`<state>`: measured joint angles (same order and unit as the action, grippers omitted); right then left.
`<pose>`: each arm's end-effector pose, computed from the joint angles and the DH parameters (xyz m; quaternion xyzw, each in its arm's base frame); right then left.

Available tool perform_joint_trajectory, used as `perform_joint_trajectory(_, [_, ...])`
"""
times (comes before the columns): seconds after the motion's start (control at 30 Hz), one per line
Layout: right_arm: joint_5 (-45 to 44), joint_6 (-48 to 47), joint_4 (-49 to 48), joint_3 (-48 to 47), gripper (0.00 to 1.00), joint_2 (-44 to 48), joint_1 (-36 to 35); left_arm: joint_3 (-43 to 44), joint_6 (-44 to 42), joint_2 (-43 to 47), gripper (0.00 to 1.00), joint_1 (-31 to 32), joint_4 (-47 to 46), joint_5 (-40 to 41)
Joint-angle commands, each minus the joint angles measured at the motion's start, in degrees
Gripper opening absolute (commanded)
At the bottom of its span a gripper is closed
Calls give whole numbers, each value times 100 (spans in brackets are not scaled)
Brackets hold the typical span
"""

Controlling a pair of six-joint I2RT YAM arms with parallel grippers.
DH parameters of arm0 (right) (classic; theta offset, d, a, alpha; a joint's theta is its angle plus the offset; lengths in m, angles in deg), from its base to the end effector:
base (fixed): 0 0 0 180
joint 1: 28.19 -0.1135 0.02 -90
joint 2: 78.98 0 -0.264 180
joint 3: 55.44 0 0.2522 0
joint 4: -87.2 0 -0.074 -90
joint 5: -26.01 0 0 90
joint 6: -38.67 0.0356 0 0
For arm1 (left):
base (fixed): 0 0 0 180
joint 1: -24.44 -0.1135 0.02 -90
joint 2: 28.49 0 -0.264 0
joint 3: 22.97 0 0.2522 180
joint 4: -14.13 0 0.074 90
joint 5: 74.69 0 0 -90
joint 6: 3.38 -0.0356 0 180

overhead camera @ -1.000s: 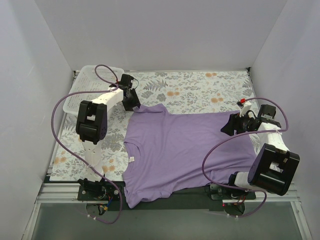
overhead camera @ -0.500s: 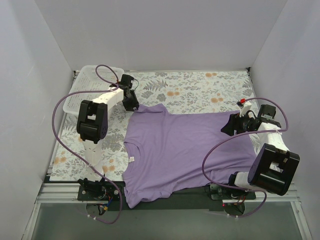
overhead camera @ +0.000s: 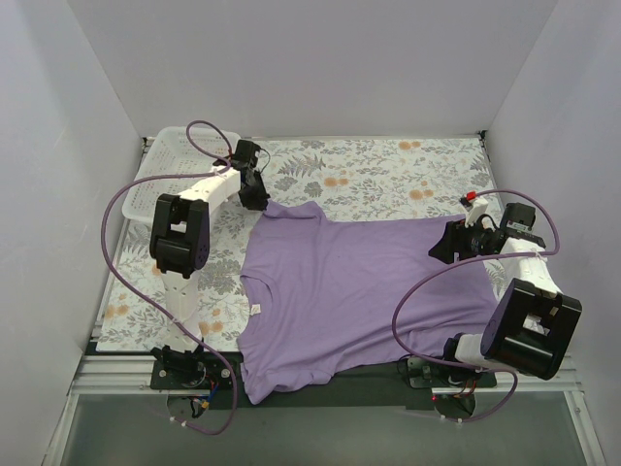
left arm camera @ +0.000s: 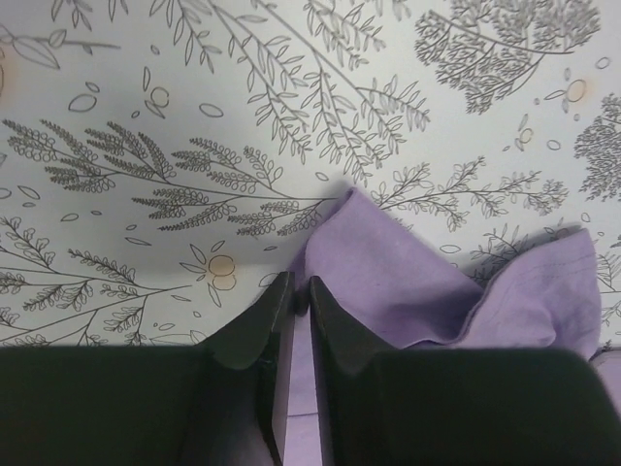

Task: Fold and stack the t-shirts
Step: Flatten the tshirt out

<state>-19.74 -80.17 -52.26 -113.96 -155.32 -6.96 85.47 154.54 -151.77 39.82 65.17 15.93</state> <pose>0.2420 -0.0674 0.2081 -0.1616 0.8825 0.2215 0.3822 0.4373 -0.1199 0.1696 -0.4338 0.8764 -0.1349 0.1596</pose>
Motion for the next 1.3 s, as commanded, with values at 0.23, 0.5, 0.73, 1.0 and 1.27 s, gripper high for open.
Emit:
perform_joint_trajectory(0.23, [22,-7,-112,28,69,-31,-14,289,-218,331,0,27,113,-228])
perform_joint_trajectory(0.5, [-407,-359,-95,-199,70,-188,-14,-97,-314,892,0,27,-237,-624])
perform_joint_trajectory(0.73, [-874,-229,19,-1587,72,-1180,-14,-1380,-394,1851,0,-8,-959,-967])
perform_joint_trajectory(1.0, [-1392,966,99,-3425,73,-3016,-32,-1935,-587,2256,0,-26,-1337,-1143])
perform_joint_trajectory(1.27, [-1780,1161,239,-4286,65,-4011,-40,-2119,-587,2362,0,-26,-1513,-1372])
